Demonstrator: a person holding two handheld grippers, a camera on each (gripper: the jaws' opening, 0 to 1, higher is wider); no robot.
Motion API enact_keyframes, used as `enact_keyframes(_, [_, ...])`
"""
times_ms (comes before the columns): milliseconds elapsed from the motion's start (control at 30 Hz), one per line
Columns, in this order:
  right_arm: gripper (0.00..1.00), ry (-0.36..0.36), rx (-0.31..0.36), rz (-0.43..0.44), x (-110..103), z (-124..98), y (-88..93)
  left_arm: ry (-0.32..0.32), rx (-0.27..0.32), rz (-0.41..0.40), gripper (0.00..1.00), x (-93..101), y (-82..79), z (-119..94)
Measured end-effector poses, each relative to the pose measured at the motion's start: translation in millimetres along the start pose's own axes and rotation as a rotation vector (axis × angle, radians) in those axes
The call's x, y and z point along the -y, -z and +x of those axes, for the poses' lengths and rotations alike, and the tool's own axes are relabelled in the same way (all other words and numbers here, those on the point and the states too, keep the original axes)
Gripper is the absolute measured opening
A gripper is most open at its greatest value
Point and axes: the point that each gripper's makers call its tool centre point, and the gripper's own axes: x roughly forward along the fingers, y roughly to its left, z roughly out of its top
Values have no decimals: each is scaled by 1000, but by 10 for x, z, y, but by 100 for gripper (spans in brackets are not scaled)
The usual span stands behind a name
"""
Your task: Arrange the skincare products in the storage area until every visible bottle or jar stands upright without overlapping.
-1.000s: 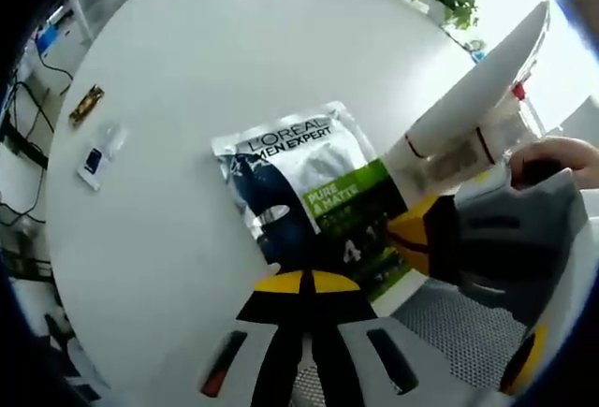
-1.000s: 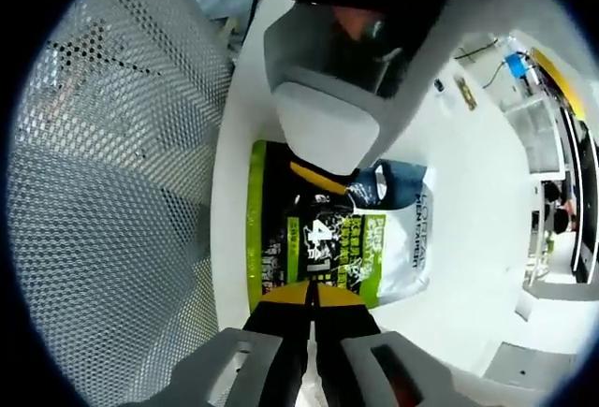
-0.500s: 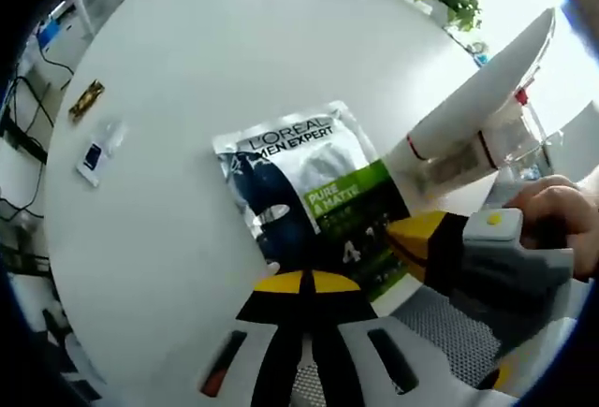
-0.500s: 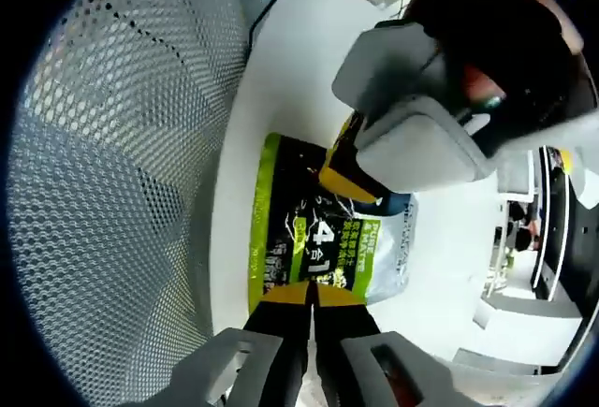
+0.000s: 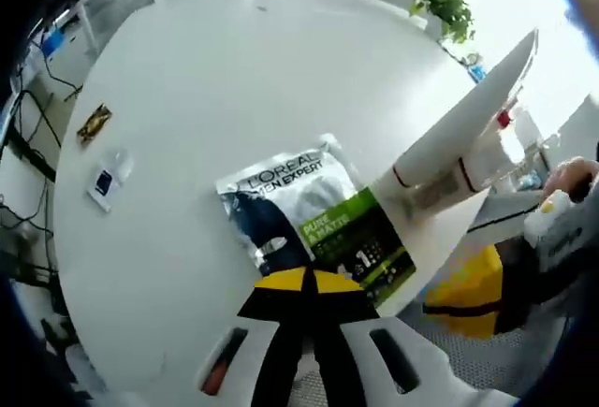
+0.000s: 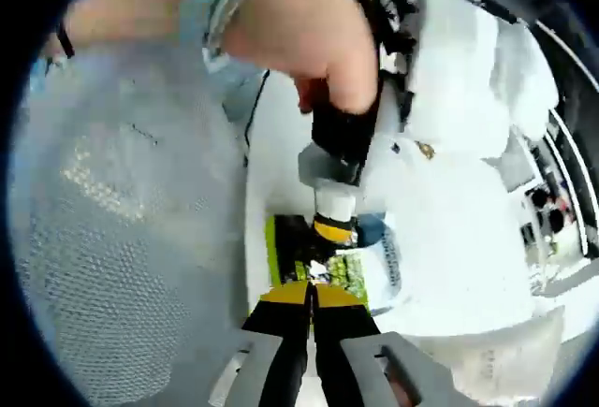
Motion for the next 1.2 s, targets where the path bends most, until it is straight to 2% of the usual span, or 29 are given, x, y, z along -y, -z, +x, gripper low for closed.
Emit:
enact_keyframes(33, [0,-41,50,51,-46,-93,-33,19,25,19,3,48,-40,-11])
enact_keyframes(67, [0,-83,144,87,-66,-235,-105,53,56,48,3,135,-92,-26])
enact_keyframes(100, [0,-92,203,109,-54,-327,-131,73,74,59,3,186,-117,-31])
enact_keyframes(167, [0,-137,276,74,-83,-534,-71,117,91,102,3,307,-137,-42])
enact_keyframes(267, [0,-132,296,15,-59,-735,164,132,112,195,10,397,-160,-42])
enact_keyframes(333, [2,-114,298,91,36,-822,352,144,121,273,18,477,-168,-26])
enact_keyframes(400, [8,-118,315,209,111,-918,485,161,112,328,24,549,-144,-13])
enact_keyframes(433, [10,-105,323,242,156,-961,530,164,110,349,25,573,-137,-10])
enact_keyframes(500, [10,-39,340,302,314,-1053,646,177,122,397,26,649,-142,-14])
enact_keyframes(567, [12,12,304,346,435,-1094,809,199,122,384,24,725,-161,-27])
enact_keyframes(600, [12,28,270,355,461,-1090,883,236,104,348,23,826,-163,-43])
enact_keyframes(667, [15,87,189,355,549,-1073,1045,280,65,326,24,961,-163,-67])
enact_keyframes(700, [16,121,156,355,596,-1056,1092,283,55,329,26,1004,-182,-72])
enact_keyframes(800, [15,138,102,426,594,-944,1154,260,64,345,30,1105,-304,-48])
enact_keyframes(867, [16,146,51,482,573,-850,1205,225,87,365,33,1089,-373,9])
enact_keyframes(933, [15,162,54,499,593,-785,1196,209,98,366,37,1070,-388,67])
enact_keyframes(1033, [17,211,29,493,641,-726,1192,235,109,361,34,1111,-354,119])
enact_keyframes(1100, [16,207,25,487,614,-701,1145,260,124,363,33,1155,-337,125])
enact_keyframes(1200, [18,194,23,506,579,-644,1128,264,127,382,32,1164,-315,138])
